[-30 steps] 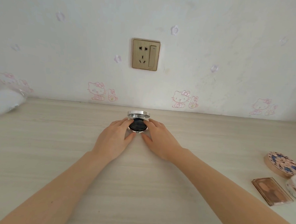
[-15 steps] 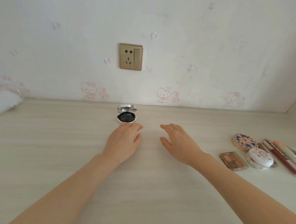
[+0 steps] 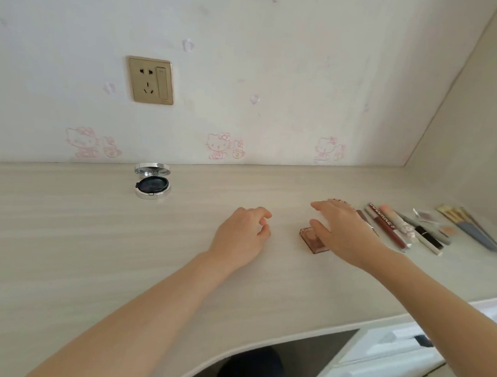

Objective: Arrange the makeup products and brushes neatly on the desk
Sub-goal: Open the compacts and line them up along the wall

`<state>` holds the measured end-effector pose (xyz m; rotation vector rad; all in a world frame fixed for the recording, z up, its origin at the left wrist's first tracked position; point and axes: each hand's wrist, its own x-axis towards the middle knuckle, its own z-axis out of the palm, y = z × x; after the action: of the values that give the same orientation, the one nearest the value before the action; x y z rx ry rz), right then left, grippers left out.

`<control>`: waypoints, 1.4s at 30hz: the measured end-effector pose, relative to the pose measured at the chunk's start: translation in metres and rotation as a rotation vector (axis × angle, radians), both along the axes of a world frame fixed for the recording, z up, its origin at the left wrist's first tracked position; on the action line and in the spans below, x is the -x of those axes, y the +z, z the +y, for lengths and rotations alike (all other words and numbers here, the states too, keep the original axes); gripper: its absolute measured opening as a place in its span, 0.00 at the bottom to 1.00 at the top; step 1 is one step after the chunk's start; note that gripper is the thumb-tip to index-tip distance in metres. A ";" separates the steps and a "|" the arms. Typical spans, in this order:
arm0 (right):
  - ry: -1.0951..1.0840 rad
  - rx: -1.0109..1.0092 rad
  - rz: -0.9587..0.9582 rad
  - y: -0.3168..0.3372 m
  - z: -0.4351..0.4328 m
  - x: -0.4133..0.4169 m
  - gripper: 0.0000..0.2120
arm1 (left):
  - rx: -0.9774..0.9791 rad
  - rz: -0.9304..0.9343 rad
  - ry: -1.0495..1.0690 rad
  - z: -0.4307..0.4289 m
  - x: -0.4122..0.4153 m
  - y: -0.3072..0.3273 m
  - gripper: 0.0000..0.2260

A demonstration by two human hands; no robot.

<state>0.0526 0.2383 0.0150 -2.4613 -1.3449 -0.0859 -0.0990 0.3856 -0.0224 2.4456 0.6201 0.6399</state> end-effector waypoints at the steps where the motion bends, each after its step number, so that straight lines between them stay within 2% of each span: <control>1: -0.025 0.001 -0.007 0.002 -0.004 -0.009 0.19 | 0.024 0.000 -0.011 -0.004 -0.009 0.000 0.13; 5: -0.115 0.031 -0.033 0.008 -0.013 -0.044 0.15 | 0.274 -0.071 -0.020 -0.014 -0.045 0.000 0.11; 8: -0.192 0.057 0.078 0.012 -0.013 -0.069 0.16 | 0.415 -0.118 0.005 -0.019 -0.072 0.002 0.10; 17: -0.241 0.213 0.121 0.011 0.002 -0.109 0.22 | 0.325 0.012 0.016 -0.022 -0.138 0.005 0.15; 23: -0.302 0.293 0.175 0.004 0.012 -0.119 0.17 | 0.133 0.278 0.036 -0.030 -0.164 0.003 0.24; 28: -0.310 0.237 0.247 0.005 0.013 -0.119 0.19 | 0.120 0.315 0.077 -0.032 -0.174 0.001 0.21; 33: -0.296 0.113 0.311 0.005 0.013 -0.122 0.22 | 0.382 0.168 0.114 -0.036 -0.168 0.008 0.16; 35: -0.274 0.037 0.338 0.005 0.012 -0.121 0.21 | 0.425 0.133 0.146 -0.040 -0.166 0.009 0.18; 39: -0.216 -0.075 0.371 0.004 0.011 -0.118 0.12 | 0.356 0.114 0.176 -0.045 -0.164 0.009 0.17; 42: -0.186 -0.134 0.420 0.008 0.009 -0.115 0.12 | 0.414 0.029 0.199 -0.043 -0.161 0.008 0.16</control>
<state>0.1677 0.2475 0.0227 -2.3161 -0.9027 0.2736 0.0624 0.3428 -0.0146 2.0267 0.9164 0.4935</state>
